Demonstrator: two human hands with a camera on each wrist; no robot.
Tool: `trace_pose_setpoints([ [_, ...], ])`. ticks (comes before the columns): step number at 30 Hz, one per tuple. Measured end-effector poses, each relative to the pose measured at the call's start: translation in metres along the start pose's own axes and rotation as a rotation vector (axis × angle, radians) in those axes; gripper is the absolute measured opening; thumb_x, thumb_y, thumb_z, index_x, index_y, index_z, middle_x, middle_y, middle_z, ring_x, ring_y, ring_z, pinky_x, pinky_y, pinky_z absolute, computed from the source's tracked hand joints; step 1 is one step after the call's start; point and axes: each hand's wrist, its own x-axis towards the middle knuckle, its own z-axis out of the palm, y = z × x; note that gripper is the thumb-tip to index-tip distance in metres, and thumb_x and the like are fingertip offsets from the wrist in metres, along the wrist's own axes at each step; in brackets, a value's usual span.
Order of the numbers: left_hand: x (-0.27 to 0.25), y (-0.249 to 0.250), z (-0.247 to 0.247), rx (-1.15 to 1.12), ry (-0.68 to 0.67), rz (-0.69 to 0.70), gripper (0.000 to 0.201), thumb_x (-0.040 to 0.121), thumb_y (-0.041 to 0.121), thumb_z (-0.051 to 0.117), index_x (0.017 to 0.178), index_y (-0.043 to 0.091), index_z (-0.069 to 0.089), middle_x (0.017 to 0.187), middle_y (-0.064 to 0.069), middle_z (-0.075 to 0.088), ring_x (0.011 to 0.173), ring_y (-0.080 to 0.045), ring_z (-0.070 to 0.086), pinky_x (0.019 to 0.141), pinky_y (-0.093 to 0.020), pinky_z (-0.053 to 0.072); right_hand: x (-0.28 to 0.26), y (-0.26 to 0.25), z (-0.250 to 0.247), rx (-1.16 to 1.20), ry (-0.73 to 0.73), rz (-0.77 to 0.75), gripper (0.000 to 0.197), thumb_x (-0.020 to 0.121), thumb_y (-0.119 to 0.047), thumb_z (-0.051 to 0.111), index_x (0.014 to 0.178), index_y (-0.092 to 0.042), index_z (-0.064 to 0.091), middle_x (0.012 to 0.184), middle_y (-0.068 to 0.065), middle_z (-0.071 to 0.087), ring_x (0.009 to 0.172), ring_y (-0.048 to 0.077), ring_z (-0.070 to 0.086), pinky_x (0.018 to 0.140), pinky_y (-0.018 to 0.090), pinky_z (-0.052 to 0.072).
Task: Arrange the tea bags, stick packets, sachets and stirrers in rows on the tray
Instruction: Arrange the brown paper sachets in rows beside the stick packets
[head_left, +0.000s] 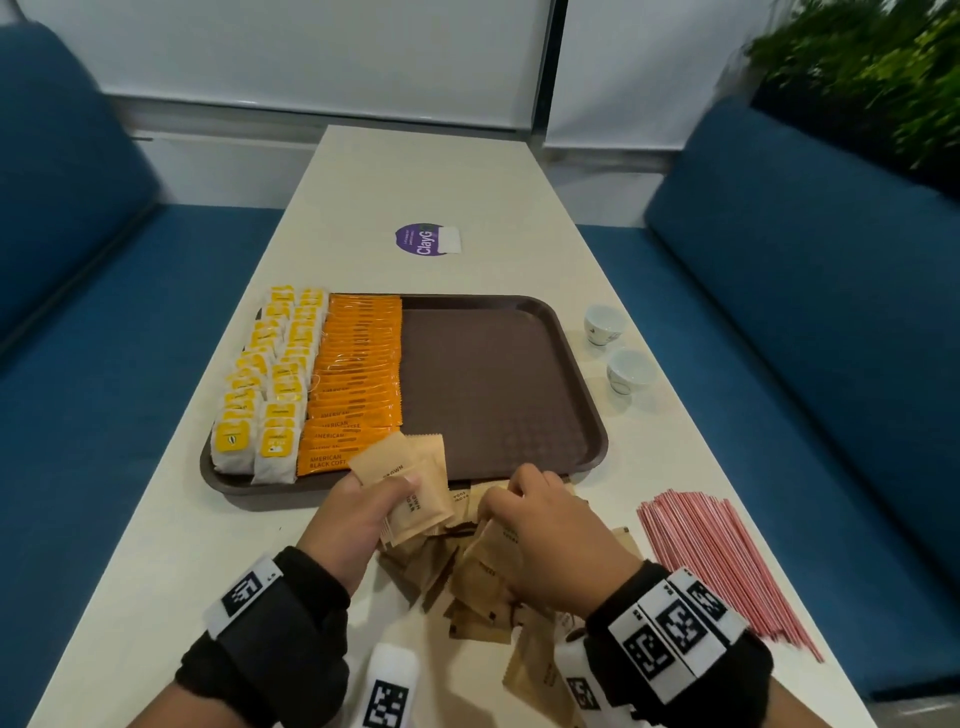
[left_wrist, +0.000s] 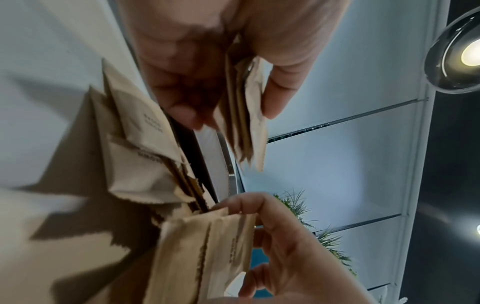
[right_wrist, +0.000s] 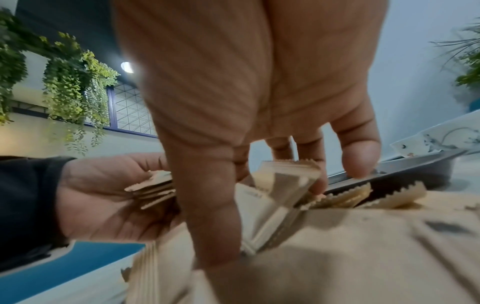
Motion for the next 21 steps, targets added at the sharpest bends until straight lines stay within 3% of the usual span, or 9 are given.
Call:
trace_pose_setpoints([
  [3,-0.001,-0.001,0.001,-0.053,0.009,-0.029,0.015,0.092,0.007,0.052,0.098,0.019,0.059,0.092,-0.007,0.066,0.088,-0.025,0.062,0.070,-0.036,0.050,0.000,-0.001,-0.001,0.012,0.018,-0.036,0.037,0.081,-0.019,0.066,0.112,-0.028,0.048,0.113,-0.003,0.040,0.102,0.016,0.039,0.087,0.030,0.045],
  [5,-0.002,-0.001,0.000,-0.026,0.020,-0.029,0.019,0.091,0.008,0.053,0.108,0.017,0.057,0.097,-0.008,0.066,0.093,-0.027,0.062,0.074,-0.040,0.051,0.001,-0.001,-0.005,0.033,0.002,-0.046,0.030,0.082,-0.020,0.066,0.107,-0.026,0.051,0.110,-0.004,0.042,0.098,0.013,0.040,0.082,0.025,0.043],
  [7,-0.001,-0.001,-0.001,0.026,0.033,0.002,0.035,0.089,0.004,0.056,0.120,0.018,0.050,0.104,-0.008,0.063,0.098,-0.027,0.060,0.083,-0.043,0.051,0.002,0.001,-0.011,0.096,-0.032,-0.034,0.021,0.084,-0.020,0.064,0.101,-0.026,0.054,0.102,-0.007,0.043,0.092,0.011,0.042,0.075,0.021,0.039],
  [11,-0.003,-0.001,-0.004,0.189,0.043,0.186,0.086,0.079,-0.010,0.063,0.135,0.041,0.024,0.104,0.008,0.053,0.091,-0.012,0.058,0.071,-0.028,0.053,0.001,0.010,-0.031,0.401,-0.043,0.029,0.015,0.086,-0.023,0.065,0.083,-0.032,0.053,0.094,-0.011,0.053,0.086,0.008,0.055,0.075,0.023,0.049],
  [13,-0.003,0.000,-0.003,0.206,0.021,0.250,0.095,0.077,-0.012,0.065,0.138,0.045,0.020,0.109,0.012,0.049,0.092,-0.011,0.059,0.068,-0.024,0.055,0.002,0.010,-0.043,0.553,-0.028,0.041,0.017,0.087,-0.021,0.064,0.080,-0.031,0.054,0.090,-0.010,0.059,0.083,0.007,0.059,0.075,0.028,0.054],
  [16,-0.004,0.007,0.007,0.148,-0.072,0.267,0.057,0.085,-0.007,0.056,0.120,0.038,0.052,0.118,0.005,0.055,0.092,-0.014,0.060,0.061,-0.022,0.053,0.011,0.005,-0.055,0.676,-0.024,0.048,0.011,0.087,-0.018,0.065,0.083,-0.024,0.056,0.092,-0.002,0.064,0.084,0.014,0.064,0.075,0.034,0.058],
  [18,-0.006,0.014,0.015,0.120,-0.094,0.238,0.028,0.094,0.010,0.048,0.100,0.031,0.066,0.114,0.001,0.062,0.083,-0.014,0.061,0.050,-0.021,0.049,0.020,0.000,-0.059,0.695,-0.021,0.057,0.010,0.087,-0.018,0.065,0.084,-0.021,0.057,0.093,0.000,0.064,0.086,0.016,0.065,0.078,0.033,0.058],
  [19,-0.008,0.017,0.018,0.087,-0.103,0.217,0.025,0.095,0.023,0.044,0.095,0.028,0.068,0.108,-0.001,0.066,0.077,-0.015,0.063,0.047,-0.022,0.047,0.024,-0.002,-0.060,0.700,-0.020,0.067,0.009,0.087,-0.019,0.065,0.084,-0.021,0.057,0.094,0.001,0.065,0.088,0.017,0.065,0.081,0.035,0.057],
  [21,-0.010,0.020,0.019,0.029,-0.135,0.173,0.038,0.086,0.048,0.039,0.093,0.026,0.070,0.093,-0.005,0.070,0.069,-0.015,0.064,0.047,-0.024,0.047,0.030,-0.006,-0.062,0.728,-0.027,0.095,0.009,0.087,-0.020,0.066,0.088,-0.019,0.058,0.097,0.004,0.065,0.091,0.019,0.065,0.083,0.037,0.057],
])
